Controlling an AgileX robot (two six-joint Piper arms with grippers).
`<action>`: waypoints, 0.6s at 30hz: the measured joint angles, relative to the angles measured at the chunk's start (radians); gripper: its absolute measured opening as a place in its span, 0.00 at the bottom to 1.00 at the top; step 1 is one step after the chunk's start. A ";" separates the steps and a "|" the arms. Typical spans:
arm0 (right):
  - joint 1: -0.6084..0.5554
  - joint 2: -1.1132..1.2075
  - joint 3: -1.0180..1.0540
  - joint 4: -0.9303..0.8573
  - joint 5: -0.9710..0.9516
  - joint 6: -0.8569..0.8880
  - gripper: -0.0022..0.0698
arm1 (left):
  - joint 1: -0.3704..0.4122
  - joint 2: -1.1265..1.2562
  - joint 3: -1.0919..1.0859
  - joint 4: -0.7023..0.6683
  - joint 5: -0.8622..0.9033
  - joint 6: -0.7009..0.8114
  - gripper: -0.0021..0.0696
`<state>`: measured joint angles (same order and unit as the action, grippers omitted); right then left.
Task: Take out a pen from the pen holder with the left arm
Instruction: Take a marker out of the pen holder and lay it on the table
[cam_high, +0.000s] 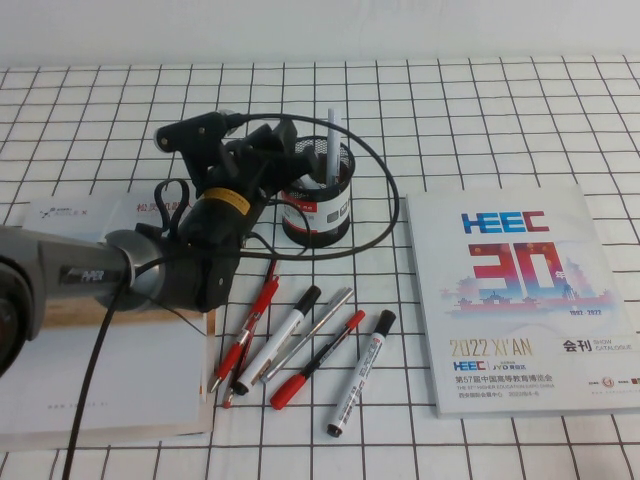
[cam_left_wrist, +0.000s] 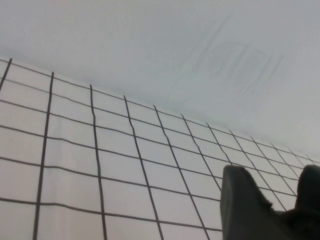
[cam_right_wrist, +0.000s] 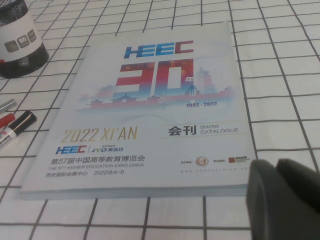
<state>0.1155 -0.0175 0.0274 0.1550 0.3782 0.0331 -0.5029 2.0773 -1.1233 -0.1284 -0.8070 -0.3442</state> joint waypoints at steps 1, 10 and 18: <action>0.000 0.000 0.000 0.000 0.000 0.000 0.01 | 0.000 0.000 0.000 0.000 0.005 0.000 0.32; 0.000 0.000 0.000 0.000 0.000 0.000 0.01 | 0.002 -0.002 -0.002 0.086 -0.004 -0.015 0.14; 0.000 0.000 0.000 0.000 0.000 0.000 0.01 | 0.002 -0.048 -0.002 0.110 0.030 0.016 0.14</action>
<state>0.1155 -0.0175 0.0274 0.1550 0.3782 0.0331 -0.5012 2.0297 -1.1256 -0.0184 -0.7768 -0.3285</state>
